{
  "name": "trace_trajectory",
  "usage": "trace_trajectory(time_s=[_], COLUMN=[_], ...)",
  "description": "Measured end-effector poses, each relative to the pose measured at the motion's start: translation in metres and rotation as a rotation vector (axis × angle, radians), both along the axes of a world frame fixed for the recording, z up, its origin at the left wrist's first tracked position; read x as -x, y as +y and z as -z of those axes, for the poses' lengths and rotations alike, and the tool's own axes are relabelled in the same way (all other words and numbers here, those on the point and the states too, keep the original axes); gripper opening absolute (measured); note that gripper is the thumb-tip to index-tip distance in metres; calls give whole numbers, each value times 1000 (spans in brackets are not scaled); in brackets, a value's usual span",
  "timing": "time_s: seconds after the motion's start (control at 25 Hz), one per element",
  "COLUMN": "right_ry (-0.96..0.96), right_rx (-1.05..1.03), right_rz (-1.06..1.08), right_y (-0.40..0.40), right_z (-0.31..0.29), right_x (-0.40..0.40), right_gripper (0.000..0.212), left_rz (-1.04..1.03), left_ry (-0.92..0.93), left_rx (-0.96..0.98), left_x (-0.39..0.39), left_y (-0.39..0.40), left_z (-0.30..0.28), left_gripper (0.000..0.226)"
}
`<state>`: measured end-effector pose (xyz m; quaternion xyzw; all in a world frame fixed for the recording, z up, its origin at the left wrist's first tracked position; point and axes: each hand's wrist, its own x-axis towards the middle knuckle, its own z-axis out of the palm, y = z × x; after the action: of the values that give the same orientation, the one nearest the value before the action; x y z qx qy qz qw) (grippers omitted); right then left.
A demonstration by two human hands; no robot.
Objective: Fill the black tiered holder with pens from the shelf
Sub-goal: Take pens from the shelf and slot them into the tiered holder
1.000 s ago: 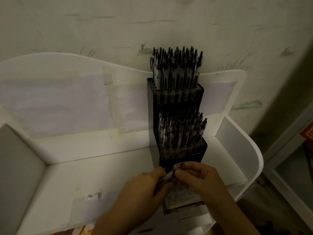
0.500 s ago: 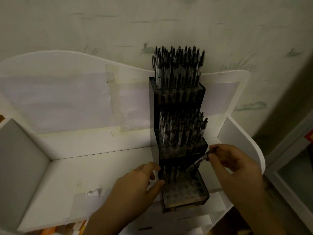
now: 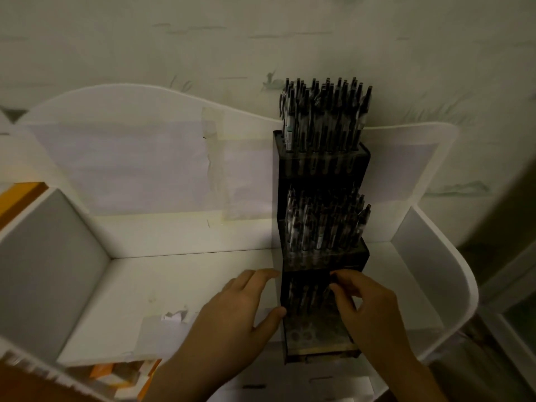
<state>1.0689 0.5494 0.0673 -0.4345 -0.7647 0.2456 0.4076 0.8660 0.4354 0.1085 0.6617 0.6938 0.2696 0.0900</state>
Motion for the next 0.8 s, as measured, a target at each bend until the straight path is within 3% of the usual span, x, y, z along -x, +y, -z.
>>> trace_trajectory(time_s=[0.44,0.8], right_ry=[-77,-90], right_rx=[71,39], right_rz=[-45,-211], right_y=[2,-19], right_z=[10,-32], right_x=[-3,-36], right_gripper=[17,48], left_rz=[-79,-170], left_ry=[-55,-58], left_rx=[16,49], left_x=[-30,-49], left_y=[-8,-23], left_z=[-7,-11], left_gripper=[48,49])
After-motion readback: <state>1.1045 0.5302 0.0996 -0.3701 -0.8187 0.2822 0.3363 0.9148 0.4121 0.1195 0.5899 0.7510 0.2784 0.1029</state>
